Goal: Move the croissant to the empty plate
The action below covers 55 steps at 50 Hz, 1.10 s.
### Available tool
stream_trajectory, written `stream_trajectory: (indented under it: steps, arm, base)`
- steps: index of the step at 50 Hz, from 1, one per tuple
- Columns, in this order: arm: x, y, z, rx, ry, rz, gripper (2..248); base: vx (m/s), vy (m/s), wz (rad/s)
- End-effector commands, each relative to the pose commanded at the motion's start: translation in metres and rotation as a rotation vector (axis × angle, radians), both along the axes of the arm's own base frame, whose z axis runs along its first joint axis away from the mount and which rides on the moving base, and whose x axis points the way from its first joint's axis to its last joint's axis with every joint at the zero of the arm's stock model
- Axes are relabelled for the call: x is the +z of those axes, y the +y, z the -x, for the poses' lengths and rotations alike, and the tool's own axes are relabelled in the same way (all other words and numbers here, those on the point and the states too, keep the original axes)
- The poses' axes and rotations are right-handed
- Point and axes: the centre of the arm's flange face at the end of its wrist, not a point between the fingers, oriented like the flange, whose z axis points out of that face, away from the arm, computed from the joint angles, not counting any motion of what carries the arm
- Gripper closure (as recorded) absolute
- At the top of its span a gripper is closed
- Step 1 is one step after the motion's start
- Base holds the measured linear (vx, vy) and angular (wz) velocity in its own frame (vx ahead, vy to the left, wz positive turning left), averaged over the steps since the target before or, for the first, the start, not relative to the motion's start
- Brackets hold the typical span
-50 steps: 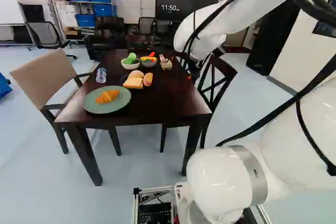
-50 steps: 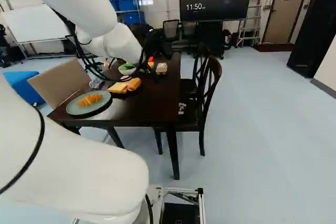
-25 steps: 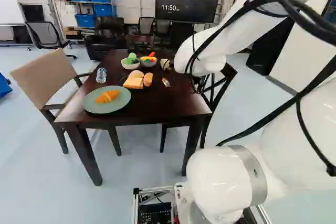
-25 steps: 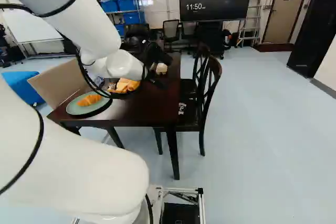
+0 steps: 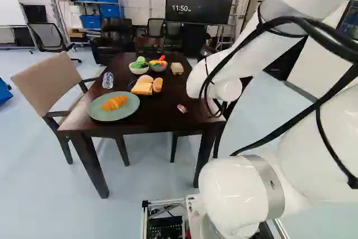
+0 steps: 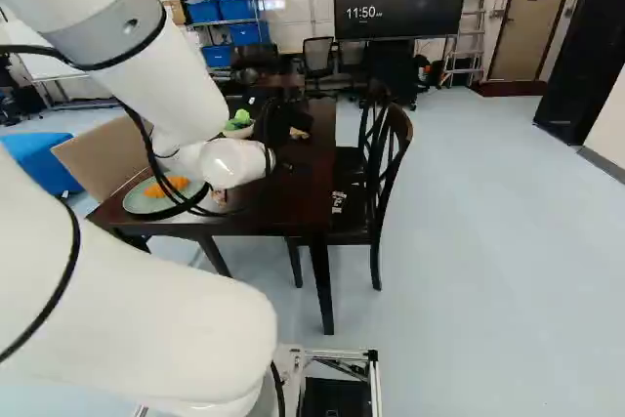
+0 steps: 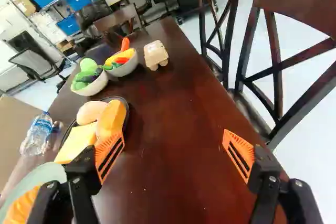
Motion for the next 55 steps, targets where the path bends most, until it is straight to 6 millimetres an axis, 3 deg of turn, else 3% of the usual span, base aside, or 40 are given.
stream_trajectory:
  steps: [25,55]
  arm:
    - [-0.028,-0.001,0.029,0.071,-0.074,0.157,3]
    - [-0.045,-0.002,0.050,0.112,-0.123,0.264,3]
  base:
    - [0.000,0.000,0.000]
    - [0.000,0.000,0.000]
